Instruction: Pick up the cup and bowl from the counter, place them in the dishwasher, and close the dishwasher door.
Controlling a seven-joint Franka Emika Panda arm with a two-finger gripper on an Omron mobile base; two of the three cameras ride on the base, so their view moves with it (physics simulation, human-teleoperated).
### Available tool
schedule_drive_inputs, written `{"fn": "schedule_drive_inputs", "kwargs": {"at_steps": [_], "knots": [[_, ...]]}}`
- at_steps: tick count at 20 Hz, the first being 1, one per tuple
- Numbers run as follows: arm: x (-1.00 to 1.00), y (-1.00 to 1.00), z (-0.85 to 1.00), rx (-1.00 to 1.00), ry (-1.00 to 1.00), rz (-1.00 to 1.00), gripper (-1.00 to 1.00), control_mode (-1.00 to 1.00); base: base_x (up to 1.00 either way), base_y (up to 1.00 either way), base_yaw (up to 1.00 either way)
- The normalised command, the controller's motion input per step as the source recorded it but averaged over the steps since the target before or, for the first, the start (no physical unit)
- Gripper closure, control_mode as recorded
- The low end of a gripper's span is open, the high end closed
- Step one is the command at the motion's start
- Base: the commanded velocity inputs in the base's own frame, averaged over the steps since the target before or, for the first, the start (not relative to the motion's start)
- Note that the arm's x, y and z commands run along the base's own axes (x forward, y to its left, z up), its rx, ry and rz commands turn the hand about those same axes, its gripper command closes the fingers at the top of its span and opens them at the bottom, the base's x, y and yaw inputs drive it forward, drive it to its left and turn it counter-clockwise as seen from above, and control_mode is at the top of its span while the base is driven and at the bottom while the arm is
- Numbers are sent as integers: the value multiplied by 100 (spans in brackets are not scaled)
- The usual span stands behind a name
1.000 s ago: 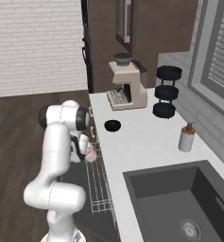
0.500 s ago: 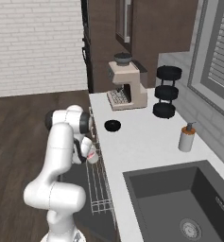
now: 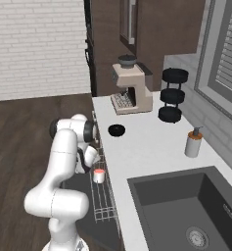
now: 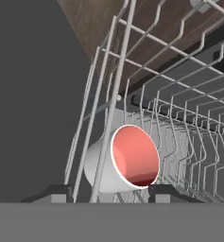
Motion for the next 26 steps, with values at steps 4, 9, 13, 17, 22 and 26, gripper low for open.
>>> {"fn": "schedule_drive_inputs", "kwargs": {"at_steps": [4, 9, 13, 17, 22, 26], "knots": [[-3, 0, -8, 0, 0, 9, -100, -100, 0, 0, 0], [-53, 19, 67, 2, -13, 10, -100, -100, 0, 0, 0], [-58, 26, 100, 3, -16, 9, -100, -100, 0, 0, 0], [-61, 13, 100, 0, -13, 3, -100, -100, 0, 0, 0], [-66, 0, 100, 0, -9, 0, -100, -100, 0, 0, 0], [-37, 0, 100, 0, -3, 0, -100, -100, 0, 0, 0]]}}
